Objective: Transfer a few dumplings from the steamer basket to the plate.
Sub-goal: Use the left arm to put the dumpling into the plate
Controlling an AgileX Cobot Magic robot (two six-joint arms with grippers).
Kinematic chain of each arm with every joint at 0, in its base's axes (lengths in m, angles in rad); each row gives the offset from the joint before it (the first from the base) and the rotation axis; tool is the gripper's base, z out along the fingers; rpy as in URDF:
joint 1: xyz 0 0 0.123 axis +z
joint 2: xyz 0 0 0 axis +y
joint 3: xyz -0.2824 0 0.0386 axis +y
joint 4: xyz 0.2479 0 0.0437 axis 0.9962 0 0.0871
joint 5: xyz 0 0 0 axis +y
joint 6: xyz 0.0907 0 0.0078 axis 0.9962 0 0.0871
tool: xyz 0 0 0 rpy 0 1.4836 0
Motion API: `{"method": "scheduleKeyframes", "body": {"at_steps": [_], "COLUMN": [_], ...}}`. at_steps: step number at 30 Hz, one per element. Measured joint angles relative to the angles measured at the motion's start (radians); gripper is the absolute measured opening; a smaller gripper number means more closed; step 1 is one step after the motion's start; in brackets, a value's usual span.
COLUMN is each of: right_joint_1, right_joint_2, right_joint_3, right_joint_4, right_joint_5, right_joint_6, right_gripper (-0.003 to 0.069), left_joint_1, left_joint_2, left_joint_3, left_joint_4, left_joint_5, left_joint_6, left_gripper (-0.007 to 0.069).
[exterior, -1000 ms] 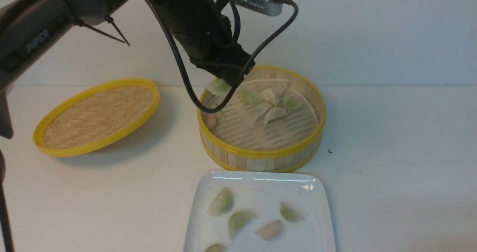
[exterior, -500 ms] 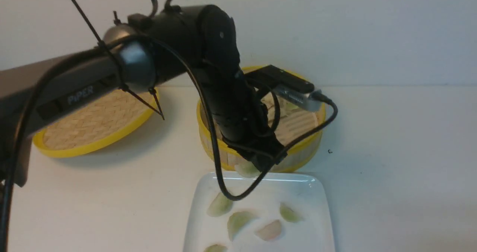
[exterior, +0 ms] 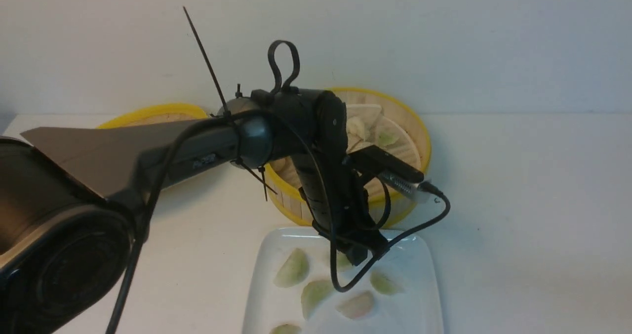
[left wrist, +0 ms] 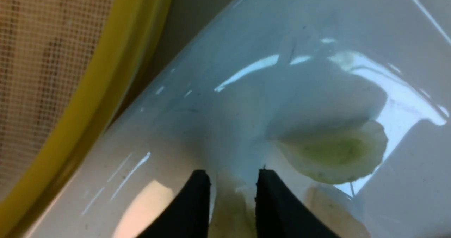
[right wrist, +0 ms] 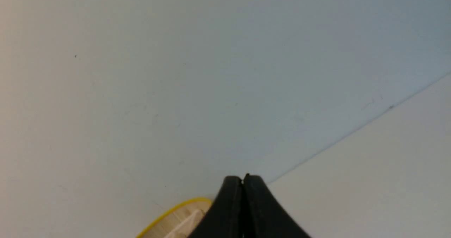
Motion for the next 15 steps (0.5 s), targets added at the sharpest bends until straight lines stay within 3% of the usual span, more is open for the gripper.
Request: {"method": "scheduleKeyframes", "body": {"at_steps": [6,9,11,14,15], "right_joint_1": [0.0,0.0,0.0,0.0,0.0], "right_joint_2": [0.0,0.003,0.025,0.157,0.25], "right_joint_3": [0.0,-0.068,-0.124,-0.308,-0.383], "right_joint_4": [0.054,0.057,0.053,0.01,-0.013], "right_joint_5": [0.008,0.133,0.192,0.399,0.494], "right_joint_6": [0.0,-0.002,-0.014,-0.041,-0.065], "right_gripper": [-0.0015,-0.0015,-0.0015,-0.0015,-0.0015], "left_joint_1": [-0.001,-0.001,-0.001,-0.001,-0.001], "left_joint_2": [0.007,0.006,-0.003,-0.067,-0.115], "left_joint_3": [-0.002,-0.032,-0.045,-0.077,-0.083], "left_joint_4": [0.005,0.005,0.005,0.012,0.024], "left_joint_5": [-0.012,0.017,0.035,0.082,0.092], "left_joint_6": [0.0,-0.018,-0.031,-0.07,-0.074], "left_gripper": [0.0324,0.0376,0.0371,0.0293,0.0225]}}
